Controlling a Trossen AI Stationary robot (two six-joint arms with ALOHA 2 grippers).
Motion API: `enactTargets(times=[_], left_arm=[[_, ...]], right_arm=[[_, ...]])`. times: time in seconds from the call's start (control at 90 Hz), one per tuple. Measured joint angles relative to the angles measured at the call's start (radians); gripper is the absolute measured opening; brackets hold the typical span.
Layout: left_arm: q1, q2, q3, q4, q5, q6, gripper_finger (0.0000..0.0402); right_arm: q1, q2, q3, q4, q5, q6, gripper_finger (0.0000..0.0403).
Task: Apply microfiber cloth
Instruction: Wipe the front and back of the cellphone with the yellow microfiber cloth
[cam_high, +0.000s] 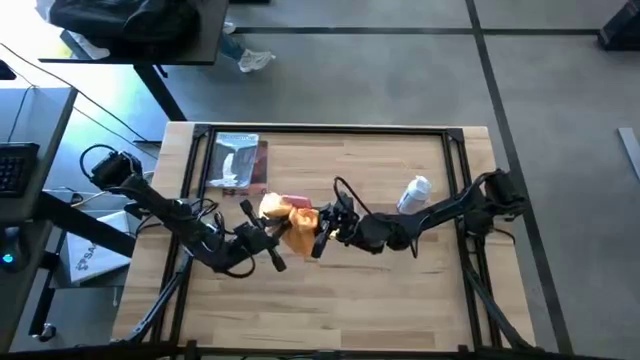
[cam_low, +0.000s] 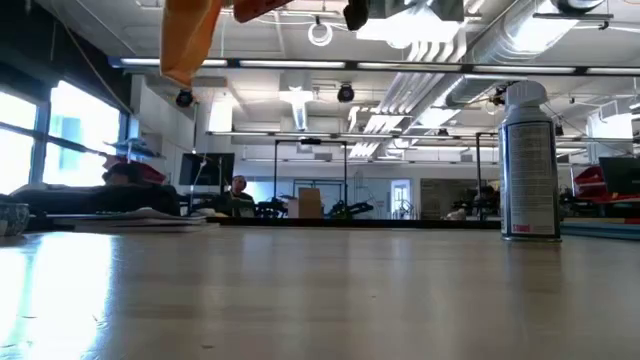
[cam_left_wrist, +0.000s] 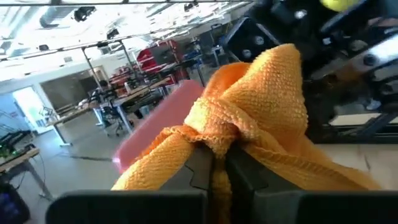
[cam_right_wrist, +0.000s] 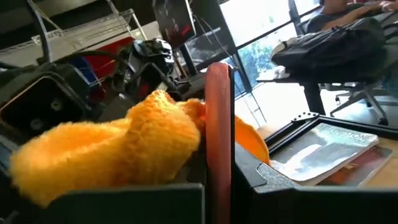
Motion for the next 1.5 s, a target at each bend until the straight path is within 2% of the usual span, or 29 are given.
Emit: enactTargets(times=[0.133,0.289,0.411,0.5,0.633,0.822,0.922,1.089,1.244,1.378,1.5], left_arm=[[-0.025,0.005,-0.001,-0.003,-0.007,0.045,0.0003],[-0.097,-0.011,-0.006,-0.017,-0.153,0.144,0.0003],[-0.128,-0.038,-0.005,-0.014,-0.263,0.189,0.0003],[-0.12,-0.056,-0.005,-0.009,-0.236,0.174,0.0003],[-0.072,-0.048,-0.005,-0.025,-0.1,0.088,0.0003],[-0.004,0.039,-0.003,-0.001,0.102,-0.025,0.0003],[0.002,0.106,-0.003,0.067,0.147,-0.033,0.0003],[-0.006,0.186,-0.004,0.177,0.148,0.001,0.0003],[-0.029,0.187,-0.004,0.205,0.108,0.049,0.0003],[-0.065,0.133,-0.005,0.212,0.027,0.137,0.0003],[-0.086,0.077,-0.005,0.211,-0.106,0.275,0.0003]], right_arm=[[-0.001,0.0,0.002,-0.001,0.001,-0.007,0.0],[-0.001,-0.016,0.009,0.026,0.004,-0.02,0.0],[-0.001,-0.018,0.01,0.053,-0.043,-0.039,0.0],[-0.002,-0.018,0.009,0.061,-0.06,-0.039,0.0],[-0.002,-0.017,0.008,0.06,-0.055,-0.039,0.0],[-0.004,-0.017,0.006,0.055,-0.04,-0.048,0.0],[-0.004,-0.016,0.006,0.054,-0.037,-0.049,0.0],[-0.003,-0.017,0.006,0.061,-0.039,-0.043,0.0],[-0.003,-0.017,0.006,0.062,-0.04,-0.038,0.0],[-0.001,-0.017,0.006,0.061,-0.046,-0.036,0.0],[-0.001,-0.017,0.006,0.056,-0.066,-0.035,0.0]])
